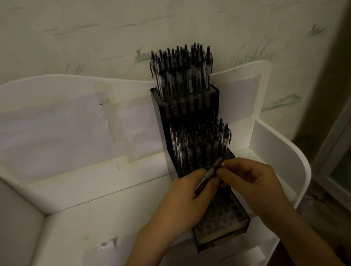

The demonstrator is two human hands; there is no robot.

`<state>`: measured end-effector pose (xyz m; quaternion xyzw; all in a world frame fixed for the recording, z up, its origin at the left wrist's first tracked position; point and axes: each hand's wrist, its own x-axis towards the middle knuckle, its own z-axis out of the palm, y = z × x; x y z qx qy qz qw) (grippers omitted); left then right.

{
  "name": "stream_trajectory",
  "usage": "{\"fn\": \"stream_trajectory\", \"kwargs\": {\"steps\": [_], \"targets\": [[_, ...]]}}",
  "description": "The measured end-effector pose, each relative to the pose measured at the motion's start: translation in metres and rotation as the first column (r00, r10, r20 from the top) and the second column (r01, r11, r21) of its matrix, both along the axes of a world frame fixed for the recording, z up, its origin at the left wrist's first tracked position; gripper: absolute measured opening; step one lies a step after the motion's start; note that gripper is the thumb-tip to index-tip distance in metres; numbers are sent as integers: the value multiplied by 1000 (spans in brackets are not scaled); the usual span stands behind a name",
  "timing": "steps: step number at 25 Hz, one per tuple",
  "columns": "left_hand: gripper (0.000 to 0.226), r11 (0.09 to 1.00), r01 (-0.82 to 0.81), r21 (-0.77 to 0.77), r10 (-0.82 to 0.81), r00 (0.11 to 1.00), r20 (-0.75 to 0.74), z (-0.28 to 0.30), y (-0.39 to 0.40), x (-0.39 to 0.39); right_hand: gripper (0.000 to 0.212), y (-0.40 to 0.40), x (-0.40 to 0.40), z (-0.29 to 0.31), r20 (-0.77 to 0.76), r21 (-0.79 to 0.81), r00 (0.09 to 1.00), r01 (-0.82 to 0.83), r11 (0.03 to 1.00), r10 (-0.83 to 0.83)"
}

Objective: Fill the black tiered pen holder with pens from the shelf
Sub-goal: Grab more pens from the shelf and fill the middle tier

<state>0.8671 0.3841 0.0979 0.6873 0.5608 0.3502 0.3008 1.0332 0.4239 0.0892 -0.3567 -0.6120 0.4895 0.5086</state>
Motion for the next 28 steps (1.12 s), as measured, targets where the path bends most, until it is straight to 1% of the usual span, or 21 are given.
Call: {"fn": "stream_trajectory", "kwargs": {"steps": [3, 5, 7, 9, 11, 13, 15, 19, 24, 28], "targets": [[14, 999, -30, 17, 31, 999, -28, 0, -4, 1, 13, 3, 7, 6, -76, -13, 994, 79, 997, -79], [9, 996, -75, 52, 82, 988, -132, 0, -7, -2, 10, 4, 15, 14, -95, 21, 984, 151, 988, -148], [13, 985, -135, 105, 158, 953, -257, 1, -9, -6, 7, 4, 25, 22, -77, 90, 980, 190, 978, -183], [22, 970, -197, 143, 235, 912, -337, 4, -12, -8, 6, 4, 33, 27, -8, 166, 977, 211, 963, -213], [30, 957, -237, 170, 285, 881, -377, 5, -16, -8, 7, 7, 38, 24, 136, 283, 954, 221, 933, -267], [36, 944, -260, 203, 324, 847, -422, 4, -21, -5, 5, 13, 38, 13, 280, 424, 904, 186, 887, -323], [39, 926, -281, 253, 370, 810, -455, 4, -27, -1, 10, 19, 35, -6, 343, 483, 882, 130, 866, -324], [45, 904, -309, 295, 420, 769, -482, 1, -36, 4, 13, 34, 32, -44, 388, 470, 879, 68, 880, -276], [49, 877, -335, 345, 472, 735, -487, -3, -43, 13, 12, 47, 31, -73, 419, 485, 881, -14, 875, -219], [51, 863, -359, 355, 500, 706, -501, -8, -46, 20, 7, 49, 27, -89, 464, 419, 868, -37, 907, -179]]}}
